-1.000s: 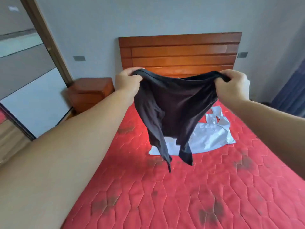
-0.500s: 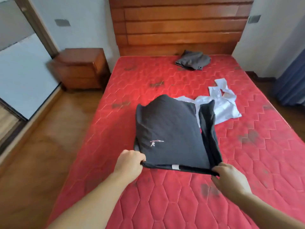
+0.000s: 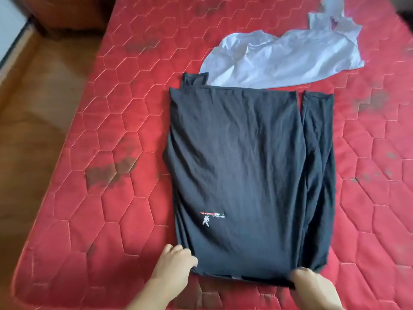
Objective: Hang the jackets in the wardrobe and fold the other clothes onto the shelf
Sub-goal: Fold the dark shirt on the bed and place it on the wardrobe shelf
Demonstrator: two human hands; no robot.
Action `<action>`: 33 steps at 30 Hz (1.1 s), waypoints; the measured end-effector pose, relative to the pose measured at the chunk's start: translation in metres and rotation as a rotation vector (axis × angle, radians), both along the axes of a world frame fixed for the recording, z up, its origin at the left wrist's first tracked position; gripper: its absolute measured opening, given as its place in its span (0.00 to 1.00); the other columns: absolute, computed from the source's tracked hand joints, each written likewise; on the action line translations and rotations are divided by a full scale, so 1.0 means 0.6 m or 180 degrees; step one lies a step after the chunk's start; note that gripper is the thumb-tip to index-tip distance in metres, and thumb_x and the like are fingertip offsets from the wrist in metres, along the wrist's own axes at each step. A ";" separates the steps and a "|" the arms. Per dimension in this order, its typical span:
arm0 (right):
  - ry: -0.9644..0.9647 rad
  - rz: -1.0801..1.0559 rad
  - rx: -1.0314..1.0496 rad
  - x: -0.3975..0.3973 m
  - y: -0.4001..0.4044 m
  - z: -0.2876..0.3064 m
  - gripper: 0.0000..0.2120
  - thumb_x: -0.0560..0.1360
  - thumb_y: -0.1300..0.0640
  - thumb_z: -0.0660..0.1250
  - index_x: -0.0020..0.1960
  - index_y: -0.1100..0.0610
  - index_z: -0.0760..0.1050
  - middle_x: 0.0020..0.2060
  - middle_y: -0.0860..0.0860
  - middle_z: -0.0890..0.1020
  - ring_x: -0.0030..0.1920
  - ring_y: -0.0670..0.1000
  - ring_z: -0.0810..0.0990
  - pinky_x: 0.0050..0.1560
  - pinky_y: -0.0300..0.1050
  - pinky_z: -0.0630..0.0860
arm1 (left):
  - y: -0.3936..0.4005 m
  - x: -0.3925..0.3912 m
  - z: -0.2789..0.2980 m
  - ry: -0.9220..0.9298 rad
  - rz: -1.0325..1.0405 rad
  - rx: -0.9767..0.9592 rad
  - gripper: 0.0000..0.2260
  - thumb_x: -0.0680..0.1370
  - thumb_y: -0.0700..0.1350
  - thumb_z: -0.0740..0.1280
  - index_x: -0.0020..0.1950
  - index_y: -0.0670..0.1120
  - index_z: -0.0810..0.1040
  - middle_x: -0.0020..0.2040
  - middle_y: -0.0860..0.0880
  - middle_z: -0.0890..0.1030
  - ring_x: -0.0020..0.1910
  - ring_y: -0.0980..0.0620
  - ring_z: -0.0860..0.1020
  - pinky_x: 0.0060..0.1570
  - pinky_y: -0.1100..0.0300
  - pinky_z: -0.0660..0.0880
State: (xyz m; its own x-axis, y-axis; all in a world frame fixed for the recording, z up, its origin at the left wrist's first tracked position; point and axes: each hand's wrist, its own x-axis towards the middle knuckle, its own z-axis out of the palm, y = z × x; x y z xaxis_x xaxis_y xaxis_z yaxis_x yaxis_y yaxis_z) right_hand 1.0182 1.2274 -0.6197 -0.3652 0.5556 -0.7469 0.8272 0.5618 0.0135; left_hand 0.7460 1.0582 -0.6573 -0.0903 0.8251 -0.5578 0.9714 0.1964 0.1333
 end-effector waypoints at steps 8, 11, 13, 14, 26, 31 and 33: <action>-0.0290 -0.0097 -0.0703 0.009 0.021 0.006 0.11 0.72 0.50 0.62 0.54 0.47 0.76 0.51 0.47 0.77 0.51 0.50 0.79 0.49 0.39 0.72 | 0.024 0.007 0.040 -0.0632 0.0583 -0.1043 0.20 0.75 0.39 0.62 0.62 0.57 0.78 0.62 0.53 0.78 0.61 0.49 0.75 0.61 0.58 0.67; -0.0240 -0.0075 -0.0681 -0.026 0.098 0.070 0.05 0.67 0.51 0.62 0.38 0.52 0.71 0.32 0.46 0.74 0.39 0.50 0.77 0.39 0.38 0.76 | 0.079 -0.039 0.114 -0.0660 0.1075 -0.0653 0.19 0.75 0.40 0.61 0.60 0.59 0.78 0.61 0.51 0.78 0.60 0.47 0.77 0.58 0.59 0.72; 0.0419 -0.0468 -0.0355 -0.075 0.179 0.149 0.06 0.67 0.57 0.62 0.32 0.55 0.71 0.23 0.48 0.74 0.30 0.50 0.80 0.26 0.35 0.71 | 0.154 -0.093 0.199 -0.0315 0.1495 0.0146 0.19 0.75 0.39 0.60 0.58 0.59 0.79 0.58 0.52 0.81 0.57 0.48 0.78 0.50 0.59 0.72; 0.0925 -0.0812 -0.0141 -0.105 0.225 0.202 0.07 0.70 0.60 0.62 0.33 0.56 0.72 0.23 0.49 0.76 0.26 0.50 0.80 0.23 0.36 0.71 | 0.199 -0.124 0.253 -0.0174 0.1817 0.0670 0.18 0.75 0.39 0.61 0.57 0.58 0.80 0.56 0.52 0.82 0.55 0.47 0.79 0.47 0.58 0.72; 0.2297 -0.0938 0.1159 -0.193 0.384 0.632 0.09 0.73 0.60 0.67 0.35 0.60 0.78 0.31 0.53 0.80 0.32 0.50 0.75 0.30 0.41 0.66 | 0.345 -0.240 0.645 -0.1118 0.3055 0.2624 0.06 0.75 0.40 0.69 0.48 0.49 0.85 0.45 0.50 0.85 0.46 0.49 0.81 0.49 0.57 0.77; 0.3027 -0.1094 0.1603 -0.197 0.392 0.726 0.08 0.74 0.59 0.65 0.42 0.58 0.82 0.36 0.55 0.82 0.41 0.58 0.78 0.39 0.46 0.70 | 0.353 -0.250 0.775 -0.0889 0.2609 0.3165 0.05 0.75 0.42 0.71 0.48 0.46 0.85 0.44 0.49 0.84 0.47 0.49 0.80 0.48 0.58 0.74; 0.3366 -0.1189 0.1748 -0.203 0.391 0.778 0.07 0.75 0.59 0.64 0.43 0.56 0.81 0.36 0.53 0.82 0.40 0.56 0.78 0.39 0.45 0.69 | 0.361 -0.254 0.826 -0.0796 0.2471 0.3375 0.06 0.76 0.42 0.69 0.49 0.47 0.85 0.46 0.49 0.85 0.49 0.49 0.81 0.52 0.56 0.75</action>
